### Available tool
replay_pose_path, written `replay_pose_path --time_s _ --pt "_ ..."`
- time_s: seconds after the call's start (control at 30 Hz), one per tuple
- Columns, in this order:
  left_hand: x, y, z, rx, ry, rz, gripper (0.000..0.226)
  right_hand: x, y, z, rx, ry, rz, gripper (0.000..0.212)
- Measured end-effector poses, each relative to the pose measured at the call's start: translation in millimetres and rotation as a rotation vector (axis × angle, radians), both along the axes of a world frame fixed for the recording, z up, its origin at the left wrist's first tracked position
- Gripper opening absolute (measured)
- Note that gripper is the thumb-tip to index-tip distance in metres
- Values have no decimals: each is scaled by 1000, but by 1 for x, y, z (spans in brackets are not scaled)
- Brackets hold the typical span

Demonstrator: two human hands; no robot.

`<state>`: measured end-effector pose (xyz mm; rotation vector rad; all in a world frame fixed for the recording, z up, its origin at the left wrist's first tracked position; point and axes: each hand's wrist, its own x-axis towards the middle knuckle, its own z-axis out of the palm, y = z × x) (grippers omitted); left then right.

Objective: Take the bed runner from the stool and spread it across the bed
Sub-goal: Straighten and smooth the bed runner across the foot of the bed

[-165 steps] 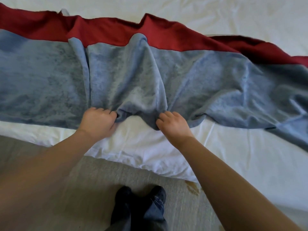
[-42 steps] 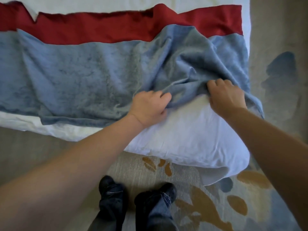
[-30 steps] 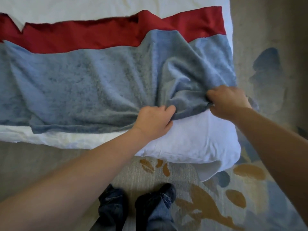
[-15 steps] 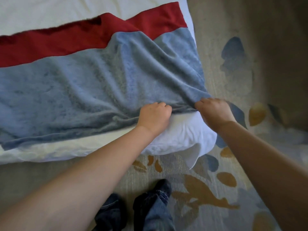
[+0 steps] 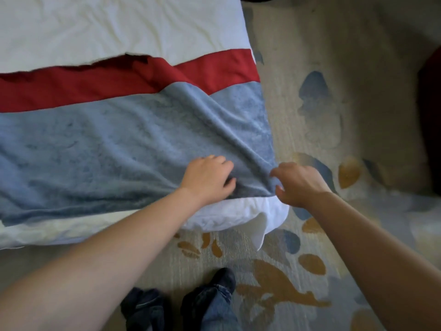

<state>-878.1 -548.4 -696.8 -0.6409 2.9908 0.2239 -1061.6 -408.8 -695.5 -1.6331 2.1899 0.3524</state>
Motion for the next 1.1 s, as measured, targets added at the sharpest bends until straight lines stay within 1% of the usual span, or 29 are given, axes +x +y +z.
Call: replay_pose_path --time_s 0.07,0.1,0.17,0.3,0.4,0.47,0.67,0.8,0.87,0.93,1.03,1.1 --pt "-2 -22 13 -61 66 57 55 -9 -12 17 -108 1 -32 37" --pt "-3 -34 21 -90 93 81 58 -13 -21 26 -145 19 -25 39" --pt "-5 -57 38 -124 120 131 58 -17 -43 44 -173 65 12 41" --pt "-6 -96 61 -163 147 214 48 -12 -95 73 -226 93 17 41" --pt "-8 -120 70 -168 180 231 57 -3 -132 85 -241 105 36 42" --pt "-10 -137 71 -159 183 234 58 3 -157 88 -250 105 60 42" --pt "-9 -200 57 -143 156 241 60 5 -235 85 -241 134 94 38" --pt "-4 -251 52 -141 84 262 56 -1 -286 76 -203 147 87 32" --pt "-1 -277 46 -152 78 251 53 -6 -308 68 -199 171 89 27" --pt "0 -300 36 -114 69 240 49 -10 -325 57 -200 184 85 22" --pt "-2 -322 22 -77 38 176 57 -13 -342 39 -185 184 84 23" --pt "-9 -330 11 -58 30 135 57 -17 -351 25 -181 179 101 26"
